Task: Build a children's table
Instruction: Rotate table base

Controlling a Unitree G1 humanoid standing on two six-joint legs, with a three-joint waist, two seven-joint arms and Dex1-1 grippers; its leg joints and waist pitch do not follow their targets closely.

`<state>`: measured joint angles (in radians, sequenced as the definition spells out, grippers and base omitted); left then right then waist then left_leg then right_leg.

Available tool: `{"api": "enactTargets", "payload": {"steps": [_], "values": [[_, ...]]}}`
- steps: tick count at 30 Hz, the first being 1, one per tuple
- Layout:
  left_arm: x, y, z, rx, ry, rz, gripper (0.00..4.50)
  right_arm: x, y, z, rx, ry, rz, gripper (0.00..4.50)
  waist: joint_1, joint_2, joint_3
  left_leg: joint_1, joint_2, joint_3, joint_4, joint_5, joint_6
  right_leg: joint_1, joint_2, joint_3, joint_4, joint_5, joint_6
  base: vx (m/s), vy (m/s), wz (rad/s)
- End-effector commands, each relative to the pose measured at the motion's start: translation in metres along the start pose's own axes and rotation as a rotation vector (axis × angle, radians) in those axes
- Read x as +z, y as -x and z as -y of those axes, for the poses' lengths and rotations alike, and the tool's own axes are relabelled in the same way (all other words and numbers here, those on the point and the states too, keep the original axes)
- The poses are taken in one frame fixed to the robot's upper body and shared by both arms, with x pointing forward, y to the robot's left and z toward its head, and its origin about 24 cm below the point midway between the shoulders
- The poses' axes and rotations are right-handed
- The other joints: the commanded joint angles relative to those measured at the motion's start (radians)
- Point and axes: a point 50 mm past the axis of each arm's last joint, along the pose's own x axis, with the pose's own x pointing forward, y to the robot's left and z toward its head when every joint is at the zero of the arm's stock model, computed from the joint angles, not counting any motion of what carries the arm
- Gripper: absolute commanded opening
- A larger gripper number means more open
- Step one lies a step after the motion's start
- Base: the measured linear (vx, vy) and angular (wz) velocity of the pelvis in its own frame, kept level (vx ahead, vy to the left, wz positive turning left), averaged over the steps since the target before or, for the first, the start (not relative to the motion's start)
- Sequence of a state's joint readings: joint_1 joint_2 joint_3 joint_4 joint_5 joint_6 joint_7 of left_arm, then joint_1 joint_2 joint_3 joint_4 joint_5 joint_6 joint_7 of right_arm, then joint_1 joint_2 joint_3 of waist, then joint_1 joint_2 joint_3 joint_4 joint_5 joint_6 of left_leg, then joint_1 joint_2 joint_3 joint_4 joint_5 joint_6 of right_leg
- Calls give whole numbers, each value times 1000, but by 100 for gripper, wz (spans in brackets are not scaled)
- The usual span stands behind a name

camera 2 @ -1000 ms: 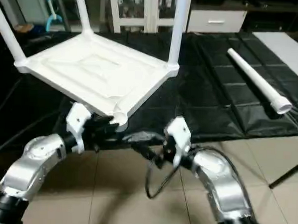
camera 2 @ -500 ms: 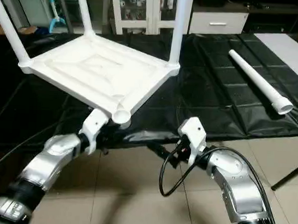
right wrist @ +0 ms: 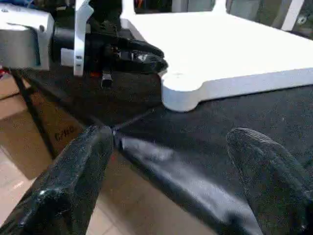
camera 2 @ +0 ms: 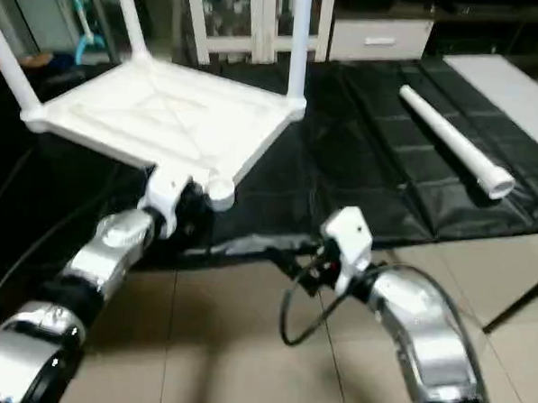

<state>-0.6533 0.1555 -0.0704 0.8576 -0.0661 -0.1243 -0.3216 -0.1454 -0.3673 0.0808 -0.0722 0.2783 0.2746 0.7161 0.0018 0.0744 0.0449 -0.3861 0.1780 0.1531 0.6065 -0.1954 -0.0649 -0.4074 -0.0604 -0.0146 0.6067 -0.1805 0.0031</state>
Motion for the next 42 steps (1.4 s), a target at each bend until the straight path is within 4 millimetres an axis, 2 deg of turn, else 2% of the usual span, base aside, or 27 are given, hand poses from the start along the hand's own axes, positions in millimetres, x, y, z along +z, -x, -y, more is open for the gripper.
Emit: {"api": "enactTargets", "payload": {"steps": [1, 6, 10, 11, 12, 14, 15, 16, 17, 18, 21, 24, 25, 27, 30, 31, 32, 33, 34, 35, 36, 37, 38, 39, 40, 41, 42], "values": [[6, 6, 1, -13, 45, 78, 146, 7, 3, 1, -40, -18, 37, 403, 2, -4, -70, 6, 34, -8, -66, -147, 91, 63, -56, 19, -67, -37, -264, 0, 0, 0], [12, 28, 8, 68, 114, 116, 146, 12, 4, 16, -256, -98, 98, 403, -5, 3, -65, 12, 42, -6, -74, -196, 83, 56, -55, 18, -70, -73, -271, 0, 0, 0], [18, 62, 4, 230, 147, 160, 146, 24, -4, 27, -489, -86, 150, 403, -6, 8, -57, 16, 41, -7, -81, -266, 42, 50, -55, 17, -82, -231, -225, 0, 0, 0], [20, 73, 2, 250, 185, 196, 146, 26, -7, 27, -537, -84, 145, 403, -19, 3, -52, 5, 35, -7, -86, -272, 31, 51, -52, 14, -84, -277, -205, 0, 0, 0], [21, 79, 1, 253, 211, 221, 146, 26, -8, 27, -557, -82, 139, 403, -21, 7, -52, 16, 32, -3, -81, -301, 24, 38, -49, 17, -93, -331, -182, 0, 0, 0], [16, 95, -1, 337, 258, 239, 146, 20, -16, 20, -520, -101, 93, 403, -28, -2, -51, 11, 30, -5, -82, -317, 18, 40, -45, 17, -94, -358, -160, 0, 0, 0], [14, 99, 0, 363, 261, 235, 146, 19, -19, 17, -501, -91, 85, 403, -27, 5, -48, 9, 30, -5, -83, -324, 17, 37, -46, 17, -98, -375, -142, 0, 0, 0], [10, 101, 1, 399, 260, 235, 146, 16, -22, 14, -494, -102, 82, 403, -29, -24, -48, 6, 30, -3, -81, -324, 21, 37, -44, 18, -103, -386, -130, 0, 0, 0], [9, 103, 2, 415, 259, 230, 146, 14, -25, 12, -496, -110, 84, 403, -24, -5, -49, 9, 28, -4, -81, -314, 20, 34, -46, 20, -101, -395, -117, 0, 0, 0], [5, 101, 5, 428, 229, 194, 146, 12, -29, 9, -482, -102, 76, 403, -25, -21, -49, 6, 30, -5, -83, -309, 17, 32, -44, 21, -104, -391, -99, 0, 0, 0], [4, 98, 11, 433, 196, 136, 146, 12, -36, 6, -461, -82, 69, 403, -20, -14, -50, 10, 36, -11, -89, -312, 0, 29, -42, 19, -96, -367, -94, 0, 0, 0], [6, 98, 15, 436, 179, 112, 146, 14, -39, 6, -464, -62, 70, 403, -32, -6, -52, 30, 63, -38, -106, -335, -65, 32, -4, -6, -83, -202, -108, 0, 0, 0], [8, 99, 17, 440, 176, 107, 146, 15, -39, 8, -474, -51, 73, 403, -39, 2, -51, 40, 91, -57, -120, -319, -47, 31, 5, -22, -69, -118, -141, 0, 0, 0], [7, 99, 19, 458, 171, 101, 146, 12, -37, 13, -505, -48, 64, 403, -53, 15, -54, 57, 183, -97, -156, -258, 72, 22, -13, -54, -8, -45, -198, 12, -46, 2], [6, 100, 19, 467, 165, 98, 146, 10, -35, 15, -516, -54, 57, 403, -55, 12, -58, 51, 174, -72, -142, -212, 178, 18, -33, -62, -4, -1, -264, 22, -132, 6], [6, 101, 19, 474, 161, 95, 146, 9, -34, 16, -522, -57, 53, 403, -54, -23, -61, 32, 70, 0, -80, -275, 235, 21, -34, -64, -61, 16, -418, 20, -159, 8], [6, 101, 19, 476, 156, 93, 146, 8, -33, 16, -525, -57, 51, 403, -44, -62, -75, -8, -68, 49, 77, -283, 230, 67, -49, -38, -127, -74, -484, 13, -165, 8], [6, 101, 19, 480, 144, 87, 146, 7, -32, 17, -532, -56, 46, 403, -35, -67, -76, -27, -73, 41, 123, -252, 226, 89, -79, -20, -143, -152, -491, -7, -145, 2], [6, 102, 19, 486, 139, 84, 146, 6, -31, 17, -538, -67, 45, 403, -26, -59, -61, -56, -52, 15, 132, -169, 211, 95, -104, -8, -147, -219, -451, -7, -145, 2], [6, 102, 19, 487, 137, 83, 146, 6, -31, 17, -539, -68, 45, 403, -32, -52, -61, -64, -46, 3, 121, -146, 203, 100, -101, -19, -142, -241, -399, -24, -105, 0], [7, 102, 20, 494, 124, 77, 146, 5, -31, 18, -544, -74, 43, 403, -38, -15, -68, -37, -14, -17, 39, -99, 224, 88, -54, -69, -149, -264, -232, -32, -111, 3], [7, 102, 20, 497, 122, 77, 146, 6, -31, 18, -547, -50, 38, 403, -57, 35, -75, 40, 202, -153, -60, 44, 307, 29, -3, -123, -52, -237, -33, -32, -111, 3], [8, 102, 21, 499, 118, 77, 146, 6, -32, 19, -550, -33, 34, 403, -62, 47, -87, 74, 288, -203, -83, 143, 364, -14, -17, -111, 54, -274, 23, -33, -134, -6], [10, 102, 21, 507, 111, 86, 146, 6, -33, 20, -557, -22, 30, 403, -78, 27, -88, 84, 271, -206, -61, 321, 405, -84, -36, -74, 169, -292, 26, -14, -72, -9], [10, 102, 21, 507, 111, 86, 146, 6, -33, 20, -557, -22, 30, 403, -62, 19, -77, 68, 227, -181, -52, 430, 483, -99, -40, -38, 184, -218, -33, -47, -146, -6], [9, 101, 20, 523, 137, 81, 146, 6, -34, 21, -563, -18, 27, 403, -53, 8, -74, 38, 159, -132, -49, 372, 543, -61, -33, -23, 141, -141, -90, -84, -167, 0], [10, 100, 20, 522, 121, 77, 146, 7, -34, 21, -560, -18, 26, 403, -48, -3, -77, 27, 120, -111, -40, 298, 543, -38, -35, -13, 100, -95, -132, -130, -273, -6]]}}
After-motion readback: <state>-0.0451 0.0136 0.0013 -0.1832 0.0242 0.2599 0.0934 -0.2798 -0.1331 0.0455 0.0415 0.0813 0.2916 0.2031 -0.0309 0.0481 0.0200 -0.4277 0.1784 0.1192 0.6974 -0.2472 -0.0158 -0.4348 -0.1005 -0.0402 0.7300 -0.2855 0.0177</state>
